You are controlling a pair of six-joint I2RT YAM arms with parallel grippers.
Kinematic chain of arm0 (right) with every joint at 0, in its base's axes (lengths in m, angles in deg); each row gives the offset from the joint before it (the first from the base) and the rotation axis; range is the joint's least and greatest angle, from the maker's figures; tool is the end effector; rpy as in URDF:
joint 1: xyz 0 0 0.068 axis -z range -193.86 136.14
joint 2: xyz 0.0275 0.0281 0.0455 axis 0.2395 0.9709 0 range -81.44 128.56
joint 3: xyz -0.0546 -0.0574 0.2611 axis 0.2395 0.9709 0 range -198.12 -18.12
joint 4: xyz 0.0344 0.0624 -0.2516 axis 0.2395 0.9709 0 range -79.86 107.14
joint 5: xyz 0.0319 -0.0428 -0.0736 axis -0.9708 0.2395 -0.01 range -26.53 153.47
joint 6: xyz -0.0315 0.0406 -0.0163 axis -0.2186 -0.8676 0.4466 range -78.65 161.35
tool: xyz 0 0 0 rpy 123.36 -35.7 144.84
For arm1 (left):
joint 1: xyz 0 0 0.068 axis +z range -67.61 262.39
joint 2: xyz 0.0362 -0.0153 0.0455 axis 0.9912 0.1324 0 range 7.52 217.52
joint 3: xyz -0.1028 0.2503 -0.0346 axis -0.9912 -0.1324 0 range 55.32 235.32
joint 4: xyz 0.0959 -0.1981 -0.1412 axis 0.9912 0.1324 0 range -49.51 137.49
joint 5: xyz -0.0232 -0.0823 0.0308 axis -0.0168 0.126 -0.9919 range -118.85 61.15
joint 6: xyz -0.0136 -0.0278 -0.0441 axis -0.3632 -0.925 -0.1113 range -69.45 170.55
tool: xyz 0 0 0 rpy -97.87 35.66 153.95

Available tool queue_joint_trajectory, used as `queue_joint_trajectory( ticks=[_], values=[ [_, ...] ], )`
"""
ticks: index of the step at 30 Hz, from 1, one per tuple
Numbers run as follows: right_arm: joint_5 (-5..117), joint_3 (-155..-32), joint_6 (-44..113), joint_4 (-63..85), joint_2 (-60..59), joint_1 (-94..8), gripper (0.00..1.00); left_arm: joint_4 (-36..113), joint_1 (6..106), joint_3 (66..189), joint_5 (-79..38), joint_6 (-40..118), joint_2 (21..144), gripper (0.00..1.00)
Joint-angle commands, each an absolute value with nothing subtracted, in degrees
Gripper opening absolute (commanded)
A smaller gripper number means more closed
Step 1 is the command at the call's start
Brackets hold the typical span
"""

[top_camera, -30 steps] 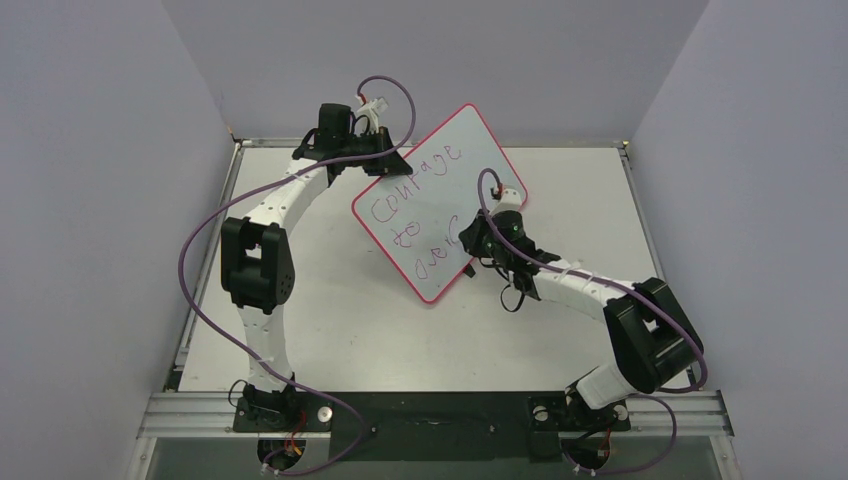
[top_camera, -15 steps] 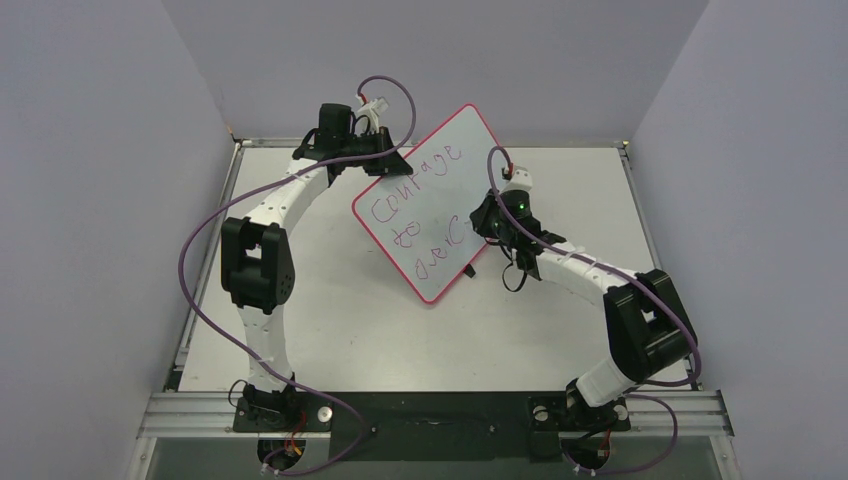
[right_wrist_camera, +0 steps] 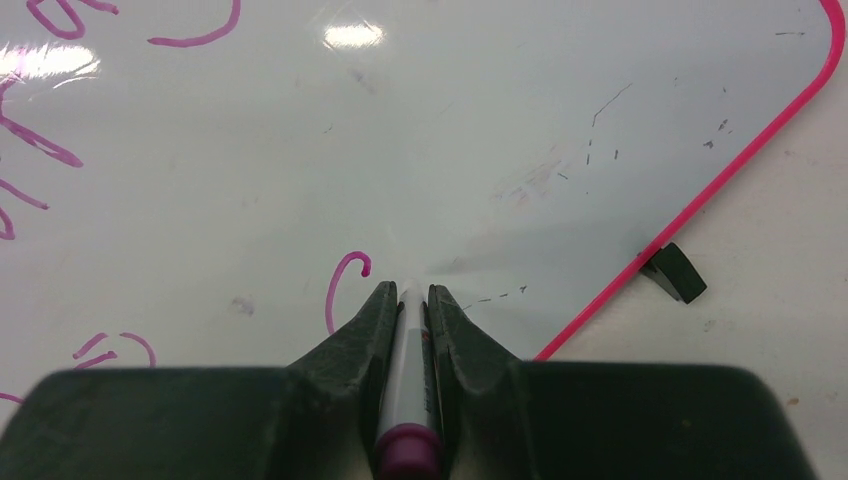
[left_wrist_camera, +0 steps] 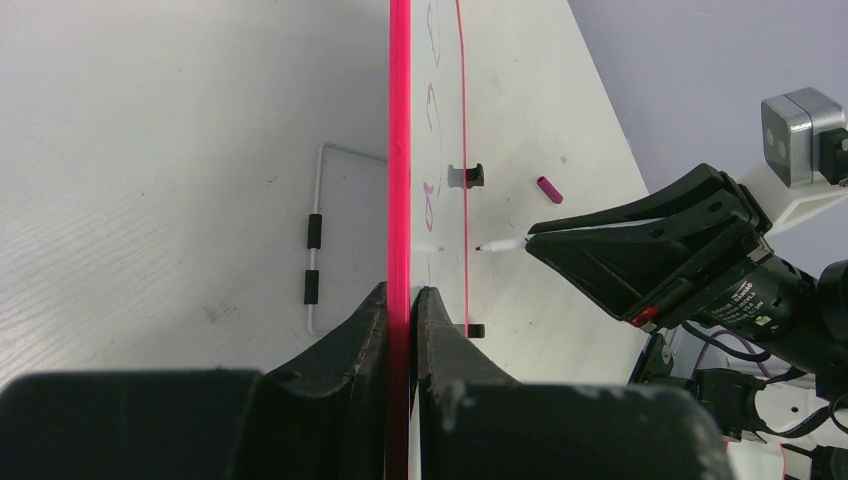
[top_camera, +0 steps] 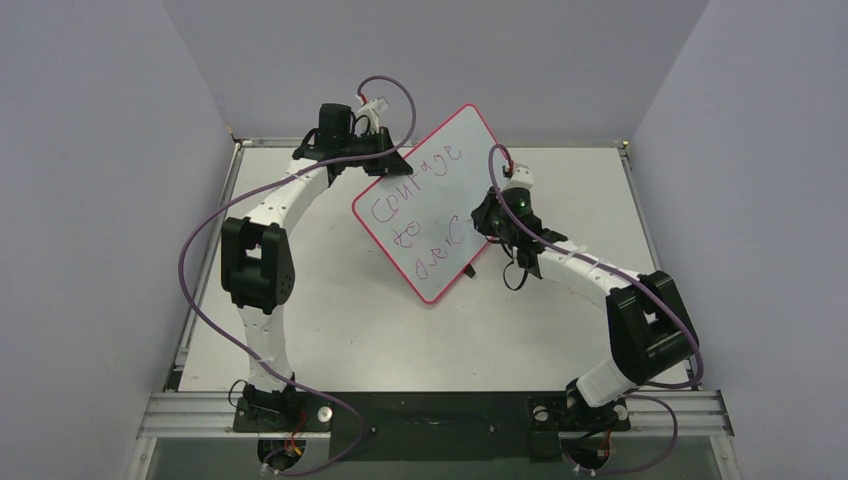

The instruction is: Write a sentence on the whiteboard

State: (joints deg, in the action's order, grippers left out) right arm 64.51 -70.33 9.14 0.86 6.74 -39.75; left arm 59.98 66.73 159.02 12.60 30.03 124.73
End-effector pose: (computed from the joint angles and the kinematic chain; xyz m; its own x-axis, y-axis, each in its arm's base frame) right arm 0.3090 0.1492 0.2328 -0.5670 0.3172 -0.7602 -0.1417 0.8716 0.4693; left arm 0.4532 -0.1515 0.2947 -0.7493 -0.0627 -0.6592 0.5065 0.5870 -0.6316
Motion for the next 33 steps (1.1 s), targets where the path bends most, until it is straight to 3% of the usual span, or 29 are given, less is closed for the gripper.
queue_joint_trajectory(
  ticks=[1, 33],
  values=[
    [64.46, -73.89, 9.57, -1.11, 8.55, -39.27, 0.0, 59.66, 65.87, 158.67, 10.76, 35.62, 123.36, 0.0],
    [60.96, -67.48, 9.89, -2.81, 5.99, -39.2, 0.0, 59.68, 65.82, 158.68, 10.63, 35.61, 123.46, 0.0]
  ],
)
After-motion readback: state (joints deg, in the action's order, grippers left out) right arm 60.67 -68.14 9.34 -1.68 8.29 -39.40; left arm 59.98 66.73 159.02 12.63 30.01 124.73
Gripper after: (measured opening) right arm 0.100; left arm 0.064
